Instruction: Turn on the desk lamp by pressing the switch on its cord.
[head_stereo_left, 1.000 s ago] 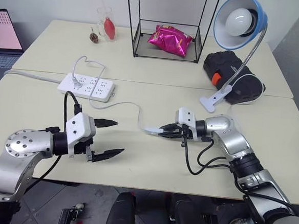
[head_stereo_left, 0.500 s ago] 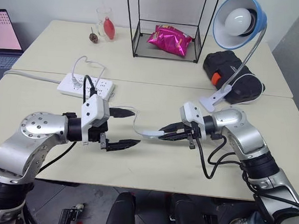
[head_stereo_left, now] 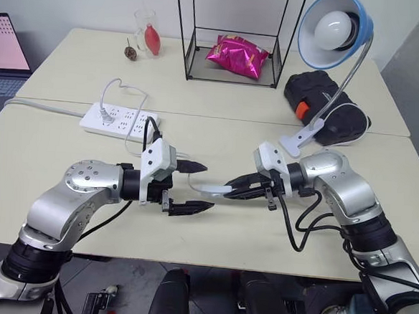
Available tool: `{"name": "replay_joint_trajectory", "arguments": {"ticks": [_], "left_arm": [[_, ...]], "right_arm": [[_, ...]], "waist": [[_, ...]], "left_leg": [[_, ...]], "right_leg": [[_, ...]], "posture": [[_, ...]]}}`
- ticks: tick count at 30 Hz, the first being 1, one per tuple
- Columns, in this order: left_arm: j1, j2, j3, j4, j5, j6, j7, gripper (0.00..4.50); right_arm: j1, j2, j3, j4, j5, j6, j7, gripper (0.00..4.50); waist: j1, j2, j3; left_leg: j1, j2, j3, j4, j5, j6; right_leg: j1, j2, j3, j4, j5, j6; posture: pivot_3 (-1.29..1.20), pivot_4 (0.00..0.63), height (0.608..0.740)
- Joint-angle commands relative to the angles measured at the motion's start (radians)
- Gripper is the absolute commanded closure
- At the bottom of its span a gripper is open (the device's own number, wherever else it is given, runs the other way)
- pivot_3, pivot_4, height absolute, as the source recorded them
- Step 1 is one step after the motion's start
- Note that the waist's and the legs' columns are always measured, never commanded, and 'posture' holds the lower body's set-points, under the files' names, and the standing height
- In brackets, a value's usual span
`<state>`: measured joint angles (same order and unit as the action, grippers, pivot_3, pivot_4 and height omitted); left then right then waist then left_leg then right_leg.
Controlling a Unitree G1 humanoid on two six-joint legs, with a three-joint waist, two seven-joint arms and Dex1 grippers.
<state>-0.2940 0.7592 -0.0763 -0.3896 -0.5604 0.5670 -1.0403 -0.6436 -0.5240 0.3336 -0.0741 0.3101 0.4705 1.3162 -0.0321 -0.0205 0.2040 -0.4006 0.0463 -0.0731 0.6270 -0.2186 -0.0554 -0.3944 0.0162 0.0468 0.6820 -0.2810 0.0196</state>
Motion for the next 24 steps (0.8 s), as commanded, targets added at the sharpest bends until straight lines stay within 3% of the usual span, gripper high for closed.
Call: {"name": "replay_joint_trajectory", "arguments": {"ticks": [1, 16, 21, 24], "left_arm": [[-0.016, -0.001, 0.004, -0.009, -0.006, 0.004, -0.007, 0.00], [-0.024, -0.014, -0.012, 0.013, -0.002, 0.000, -0.031, 0.00], [-0.019, -0.015, -0.028, 0.045, 0.028, -0.039, -0.052, 0.86], [-0.020, -0.025, -0.042, 0.067, 0.058, -0.070, -0.052, 1.61]], "right_arm": [[-0.024, -0.009, -0.023, -0.049, 0.032, 0.011, 0.009, 4.17], [-0.025, -0.026, -0.014, -0.075, 0.040, 0.018, 0.005, 4.17], [-0.024, -0.027, -0.012, -0.078, 0.039, 0.016, 0.006, 4.17], [-0.025, -0.027, -0.010, -0.080, 0.039, 0.014, 0.008, 4.17]], "waist": [[0.000, 0.000, 0.000], [0.000, 0.000, 0.000], [0.000, 0.000, 0.000], [0.000, 0.000, 0.000]], "left_leg": [[0.000, 0.000, 0.000, 0.000, 0.000, 0.000], [0.000, 0.000, 0.000, 0.000, 0.000, 0.000], [0.000, 0.000, 0.000, 0.000, 0.000, 0.000], [0.000, 0.000, 0.000, 0.000, 0.000, 0.000]], "right_leg": [[0.000, 0.000, 0.000, 0.000, 0.000, 0.000], [0.000, 0.000, 0.000, 0.000, 0.000, 0.000], [0.000, 0.000, 0.000, 0.000, 0.000, 0.000], [0.000, 0.000, 0.000, 0.000, 0.000, 0.000]], "posture": [[0.00, 0.150, 0.740], [0.00, 0.150, 0.740], [0.00, 0.150, 0.740], [0.00, 0.150, 0.740]]}}
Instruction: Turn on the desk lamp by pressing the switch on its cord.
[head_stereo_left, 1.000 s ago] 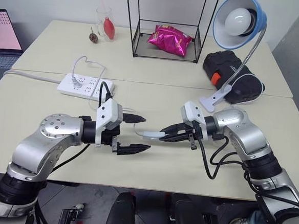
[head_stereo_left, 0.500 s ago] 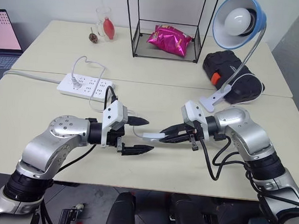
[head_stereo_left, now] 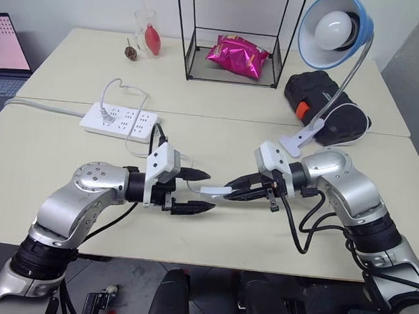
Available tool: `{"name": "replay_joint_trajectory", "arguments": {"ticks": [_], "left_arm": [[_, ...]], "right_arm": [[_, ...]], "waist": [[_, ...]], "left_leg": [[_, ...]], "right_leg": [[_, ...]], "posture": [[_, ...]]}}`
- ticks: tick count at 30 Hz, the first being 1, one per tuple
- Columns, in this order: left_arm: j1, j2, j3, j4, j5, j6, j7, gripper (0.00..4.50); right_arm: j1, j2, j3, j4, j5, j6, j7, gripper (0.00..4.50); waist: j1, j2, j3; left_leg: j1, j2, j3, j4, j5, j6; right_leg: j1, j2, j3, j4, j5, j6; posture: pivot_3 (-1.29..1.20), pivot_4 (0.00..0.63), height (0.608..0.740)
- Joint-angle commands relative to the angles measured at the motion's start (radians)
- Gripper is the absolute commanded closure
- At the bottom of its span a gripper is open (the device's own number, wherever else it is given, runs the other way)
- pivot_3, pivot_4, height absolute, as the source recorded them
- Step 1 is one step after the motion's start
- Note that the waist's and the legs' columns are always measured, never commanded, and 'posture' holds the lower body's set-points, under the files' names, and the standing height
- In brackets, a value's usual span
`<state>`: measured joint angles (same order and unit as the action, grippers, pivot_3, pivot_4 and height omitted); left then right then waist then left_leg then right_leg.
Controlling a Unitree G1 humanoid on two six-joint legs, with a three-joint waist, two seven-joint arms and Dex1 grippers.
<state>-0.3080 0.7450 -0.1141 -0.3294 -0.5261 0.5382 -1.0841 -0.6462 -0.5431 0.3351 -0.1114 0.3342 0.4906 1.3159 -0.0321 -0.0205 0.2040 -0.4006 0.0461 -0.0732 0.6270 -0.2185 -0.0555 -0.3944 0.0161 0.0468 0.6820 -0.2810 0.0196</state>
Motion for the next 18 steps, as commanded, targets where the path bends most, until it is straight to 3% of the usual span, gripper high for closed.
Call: {"name": "replay_joint_trajectory", "arguments": {"ticks": [1, 11, 18], "left_arm": [[-0.009, -0.015, -0.009, 0.014, 0.034, -0.051, -0.006, 1.84], [-0.023, -0.041, -0.024, 0.019, 0.052, -0.061, -0.009, 3.84], [-0.021, -0.038, 0.002, 0.049, 0.061, -0.106, -0.036, 3.99]], "right_arm": [[-0.024, -0.007, -0.010, -0.042, 0.014, -0.008, 0.009, 4.17], [-0.029, -0.010, -0.003, -0.043, 0.012, -0.012, 0.015, 4.17], [-0.030, -0.011, -0.001, -0.040, 0.006, -0.019, 0.019, 4.17]], "waist": [[0.000, 0.000, 0.000], [0.000, 0.000, 0.000], [0.000, 0.000, 0.000]], "left_leg": [[0.000, 0.000, 0.000, 0.000, 0.000, 0.000], [0.000, 0.000, 0.000, 0.000, 0.000, 0.000], [0.000, 0.000, 0.000, 0.000, 0.000, 0.000]], "right_leg": [[0.000, 0.000, 0.000, 0.000, 0.000, 0.000], [0.000, 0.000, 0.000, 0.000, 0.000, 0.000], [0.000, 0.000, 0.000, 0.000, 0.000, 0.000]], "posture": [[0.00, 0.150, 0.740], [0.00, 0.150, 0.740], [0.00, 0.150, 0.740]]}}
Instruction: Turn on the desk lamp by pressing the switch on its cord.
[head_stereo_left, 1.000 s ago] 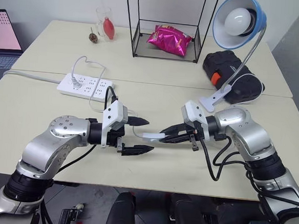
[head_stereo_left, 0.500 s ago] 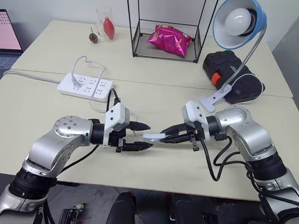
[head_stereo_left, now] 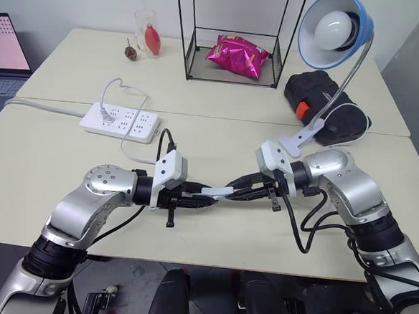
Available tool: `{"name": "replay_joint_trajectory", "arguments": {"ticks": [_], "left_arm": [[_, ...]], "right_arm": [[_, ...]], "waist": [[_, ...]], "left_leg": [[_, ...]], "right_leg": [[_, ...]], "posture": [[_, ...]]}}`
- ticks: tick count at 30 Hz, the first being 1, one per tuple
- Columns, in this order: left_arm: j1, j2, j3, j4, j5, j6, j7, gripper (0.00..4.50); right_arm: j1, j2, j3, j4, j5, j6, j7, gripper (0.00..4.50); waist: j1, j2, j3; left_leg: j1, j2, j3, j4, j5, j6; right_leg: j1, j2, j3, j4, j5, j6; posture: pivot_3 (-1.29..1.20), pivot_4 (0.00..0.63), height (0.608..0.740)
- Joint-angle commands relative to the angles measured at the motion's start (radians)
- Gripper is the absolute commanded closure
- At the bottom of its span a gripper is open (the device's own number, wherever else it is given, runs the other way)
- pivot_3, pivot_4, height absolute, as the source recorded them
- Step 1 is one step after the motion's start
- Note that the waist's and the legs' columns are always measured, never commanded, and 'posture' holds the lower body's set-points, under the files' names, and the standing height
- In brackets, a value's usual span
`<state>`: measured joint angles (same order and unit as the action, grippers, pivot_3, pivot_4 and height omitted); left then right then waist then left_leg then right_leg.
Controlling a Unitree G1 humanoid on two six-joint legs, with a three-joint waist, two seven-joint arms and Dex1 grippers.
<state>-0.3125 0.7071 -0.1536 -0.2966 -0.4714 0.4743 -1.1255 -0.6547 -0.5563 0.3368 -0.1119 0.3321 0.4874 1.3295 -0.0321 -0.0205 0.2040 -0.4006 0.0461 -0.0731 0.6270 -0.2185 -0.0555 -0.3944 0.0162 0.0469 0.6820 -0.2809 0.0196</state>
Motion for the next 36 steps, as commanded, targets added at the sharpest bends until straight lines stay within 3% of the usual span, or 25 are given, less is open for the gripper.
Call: {"name": "replay_joint_trajectory", "arguments": {"ticks": [1, 2, 6, 8, 15, 28, 36], "left_arm": [[-0.019, -0.001, 0.044, 0.026, 0.013, -0.055, 0.005, 3.99], [-0.020, 0.003, 0.042, 0.034, 0.014, -0.057, -0.003, 3.30], [-0.015, 0.014, 0.037, 0.034, 0.018, -0.069, -0.012, 2.43], [-0.012, 0.015, 0.043, 0.009, -0.015, -0.038, -0.019, 2.29], [-0.005, 0.002, 0.053, -0.054, -0.083, 0.056, 0.004, 2.29], [-0.012, -0.001, 0.028, -0.051, -0.060, 0.067, 0.022, 2.29], [-0.025, -0.020, 0.027, -0.031, -0.039, 0.048, 0.035, 3.66]], "right_arm": [[-0.022, 0.002, -0.002, -0.038, 0.008, -0.017, 0.006, 4.17], [-0.022, 0.002, -0.002, -0.038, 0.007, -0.017, 0.007, 4.17], [-0.022, -0.003, -0.003, -0.035, 0.006, -0.020, 0.010, 4.17], [-0.023, -0.004, -0.002, -0.033, 0.005, -0.020, 0.012, 4.17], [-0.026, -0.006, -0.003, -0.027, 0.004, -0.020, 0.016, 4.17], [-0.025, -0.006, -0.001, -0.032, 0.004, -0.019, 0.017, 4.17], [-0.026, -0.008, 0.001, -0.035, 0.005, -0.018, 0.019, 4.17]], "waist": [[0.000, 0.000, 0.000], [0.000, 0.000, 0.000], [0.000, 0.000, 0.000], [0.000, 0.000, 0.000], [0.000, 0.000, 0.000], [0.000, 0.000, 0.000], [0.000, 0.000, 0.000]], "left_leg": [[0.000, 0.000, 0.000, 0.000, 0.000, 0.000], [0.000, 0.000, 0.000, 0.000, 0.000, 0.000], [0.000, 0.000, 0.000, 0.000, 0.000, 0.000], [0.000, 0.000, 0.000, 0.000, 0.000, 0.000], [0.000, 0.000, 0.000, 0.000, 0.000, 0.000], [0.000, 0.000, 0.000, 0.000, 0.000, 0.000], [0.000, 0.000, 0.000, 0.000, 0.000, 0.000]], "right_leg": [[0.000, 0.000, 0.000, 0.000, 0.000, 0.000], [0.000, 0.000, 0.000, 0.000, 0.000, 0.000], [0.000, 0.000, 0.000, 0.000, 0.000, 0.000], [0.000, 0.000, 0.000, 0.000, 0.000, 0.000], [0.000, 0.000, 0.000, 0.000, 0.000, 0.000], [0.000, 0.000, 0.000, 0.000, 0.000, 0.000], [0.000, 0.000, 0.000, 0.000, 0.000, 0.000]], "posture": [[0.00, 0.150, 0.740], [0.00, 0.150, 0.740], [0.00, 0.150, 0.740], [0.00, 0.150, 0.740], [0.00, 0.150, 0.740], [0.00, 0.150, 0.740], [0.00, 0.150, 0.740]]}}
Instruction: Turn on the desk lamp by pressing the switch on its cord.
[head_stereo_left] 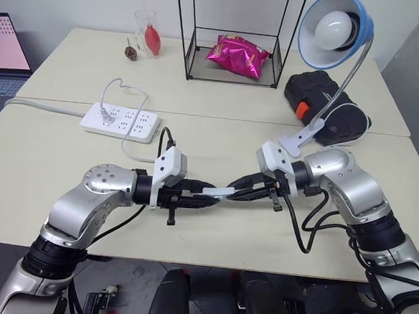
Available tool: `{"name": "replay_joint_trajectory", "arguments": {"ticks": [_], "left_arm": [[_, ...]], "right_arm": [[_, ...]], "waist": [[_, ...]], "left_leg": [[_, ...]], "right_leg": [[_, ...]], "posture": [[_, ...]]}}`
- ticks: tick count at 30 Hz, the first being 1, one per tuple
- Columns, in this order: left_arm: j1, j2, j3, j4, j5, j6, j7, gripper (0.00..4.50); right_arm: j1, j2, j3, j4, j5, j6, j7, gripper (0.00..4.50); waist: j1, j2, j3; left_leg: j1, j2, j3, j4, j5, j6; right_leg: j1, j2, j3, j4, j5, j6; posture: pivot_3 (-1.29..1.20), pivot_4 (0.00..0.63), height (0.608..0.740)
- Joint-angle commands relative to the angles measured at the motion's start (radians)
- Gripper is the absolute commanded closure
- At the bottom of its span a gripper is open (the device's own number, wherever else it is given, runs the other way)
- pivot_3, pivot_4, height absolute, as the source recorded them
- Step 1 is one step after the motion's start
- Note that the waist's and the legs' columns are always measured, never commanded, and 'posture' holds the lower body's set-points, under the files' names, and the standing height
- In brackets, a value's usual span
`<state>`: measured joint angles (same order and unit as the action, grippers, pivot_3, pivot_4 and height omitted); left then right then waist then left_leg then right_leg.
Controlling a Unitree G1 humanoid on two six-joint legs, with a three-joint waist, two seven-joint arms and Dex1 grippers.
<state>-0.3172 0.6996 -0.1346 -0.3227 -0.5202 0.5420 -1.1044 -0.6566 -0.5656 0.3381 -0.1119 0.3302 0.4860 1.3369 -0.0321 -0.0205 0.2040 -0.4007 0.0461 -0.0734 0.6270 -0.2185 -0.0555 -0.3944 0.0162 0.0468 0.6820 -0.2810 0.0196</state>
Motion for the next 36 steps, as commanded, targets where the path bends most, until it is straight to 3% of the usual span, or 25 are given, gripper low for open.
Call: {"name": "replay_joint_trajectory", "arguments": {"ticks": [1, 23, 24, 36], "left_arm": [[-0.019, -0.013, 0.008, -0.003, 0.013, -0.023, 0.015, 3.76], [-0.037, -0.024, 0.018, 0.044, 0.068, -0.100, 0.020, 3.93], [-0.034, -0.021, 0.017, 0.048, 0.069, -0.105, 0.013, 3.23], [0.023, 0.058, 0.028, 0.030, 0.131, -0.209, -0.033, 0.91]], "right_arm": [[-0.024, 0.001, 0.001, -0.035, 0.007, -0.017, 0.012, 4.17], [-0.025, 0.012, 0.001, -0.045, 0.010, -0.014, 0.021, 4.17], [-0.025, 0.012, 0.001, -0.045, 0.010, -0.014, 0.021, 4.17], [-0.034, 0.036, 0.011, 0.010, -0.029, -0.079, 0.009, 4.17]], "waist": [[0.000, 0.000, 0.000], [0.000, 0.000, 0.000], [0.000, 0.000, 0.000], [0.000, 0.000, 0.000]], "left_leg": [[0.000, 0.000, 0.000, 0.000, 0.000, 0.000], [0.000, 0.000, 0.000, 0.000, 0.000, 0.000], [0.000, 0.000, 0.000, 0.000, 0.000, 0.000], [0.000, 0.000, 0.000, 0.000, 0.000, 0.000]], "right_leg": [[0.000, 0.000, 0.000, 0.000, 0.000, 0.000], [0.000, 0.000, 0.000, 0.000, 0.000, 0.000], [0.000, 0.000, 0.000, 0.000, 0.000, 0.000], [0.000, 0.000, 0.000, 0.000, 0.000, 0.000]], "posture": [[0.00, 0.150, 0.740], [0.00, 0.150, 0.740], [0.00, 0.150, 0.740], [0.00, 0.150, 0.740]]}}
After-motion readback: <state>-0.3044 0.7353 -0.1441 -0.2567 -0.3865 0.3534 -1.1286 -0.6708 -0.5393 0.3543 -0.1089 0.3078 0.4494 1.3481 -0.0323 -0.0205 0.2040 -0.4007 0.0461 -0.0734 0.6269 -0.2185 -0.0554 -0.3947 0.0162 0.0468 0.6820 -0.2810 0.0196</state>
